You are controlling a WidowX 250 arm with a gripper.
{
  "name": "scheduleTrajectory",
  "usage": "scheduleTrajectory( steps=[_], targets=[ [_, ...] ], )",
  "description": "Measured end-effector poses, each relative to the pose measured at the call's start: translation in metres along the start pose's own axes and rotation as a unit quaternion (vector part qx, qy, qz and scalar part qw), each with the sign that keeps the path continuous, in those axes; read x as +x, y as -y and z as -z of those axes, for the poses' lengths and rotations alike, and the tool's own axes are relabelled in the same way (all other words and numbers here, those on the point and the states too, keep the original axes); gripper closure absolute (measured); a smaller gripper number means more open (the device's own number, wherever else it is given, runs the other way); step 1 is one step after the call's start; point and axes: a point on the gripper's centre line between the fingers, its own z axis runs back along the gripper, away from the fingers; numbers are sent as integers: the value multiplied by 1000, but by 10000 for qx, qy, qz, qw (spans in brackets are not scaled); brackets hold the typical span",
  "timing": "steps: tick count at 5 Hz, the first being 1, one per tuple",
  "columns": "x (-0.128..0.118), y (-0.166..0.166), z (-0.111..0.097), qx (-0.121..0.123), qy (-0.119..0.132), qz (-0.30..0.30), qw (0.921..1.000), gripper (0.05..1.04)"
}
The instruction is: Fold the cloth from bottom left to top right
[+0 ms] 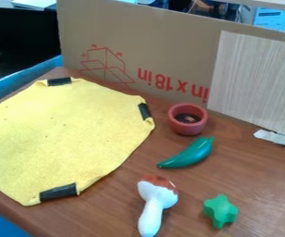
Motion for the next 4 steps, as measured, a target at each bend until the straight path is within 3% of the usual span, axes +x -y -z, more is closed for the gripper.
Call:
scheduleTrajectory(
  steps=[3,4],
  targets=[
    [8,-14,31,-69,-96,-488,9987,84],
    [18,-15,38,-88,208,-590,9980,84]
  ],
)
